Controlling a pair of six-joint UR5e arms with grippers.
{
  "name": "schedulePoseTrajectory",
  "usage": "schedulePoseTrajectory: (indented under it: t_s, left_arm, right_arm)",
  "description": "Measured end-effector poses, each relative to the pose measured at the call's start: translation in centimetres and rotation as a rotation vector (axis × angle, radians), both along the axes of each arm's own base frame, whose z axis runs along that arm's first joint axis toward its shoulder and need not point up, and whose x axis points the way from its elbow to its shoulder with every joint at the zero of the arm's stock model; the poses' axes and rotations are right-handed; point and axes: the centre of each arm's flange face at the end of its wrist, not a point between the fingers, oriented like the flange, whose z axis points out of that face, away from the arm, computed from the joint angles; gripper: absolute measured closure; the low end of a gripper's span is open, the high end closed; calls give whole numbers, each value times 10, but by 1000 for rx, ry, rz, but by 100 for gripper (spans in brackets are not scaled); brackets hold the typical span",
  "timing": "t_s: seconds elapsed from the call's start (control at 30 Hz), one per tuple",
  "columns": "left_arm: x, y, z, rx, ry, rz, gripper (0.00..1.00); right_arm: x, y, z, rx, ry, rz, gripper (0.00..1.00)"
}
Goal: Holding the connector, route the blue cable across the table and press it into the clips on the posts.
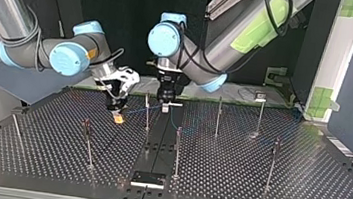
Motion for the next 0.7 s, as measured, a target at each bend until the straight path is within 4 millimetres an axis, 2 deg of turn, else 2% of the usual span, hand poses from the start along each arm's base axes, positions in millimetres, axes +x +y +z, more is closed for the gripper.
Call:
schedulePoseTrajectory:
  t_s: [0.37,0.7]
  left_arm:
    - [5,2,-64,15,40,-60,100]
    - [10,0,-86,11,59,-84,100]
  right_arm:
    - [-18,8,-41,31,44,-16,100]
    - [-29,20,-76,36,53,-22,100]
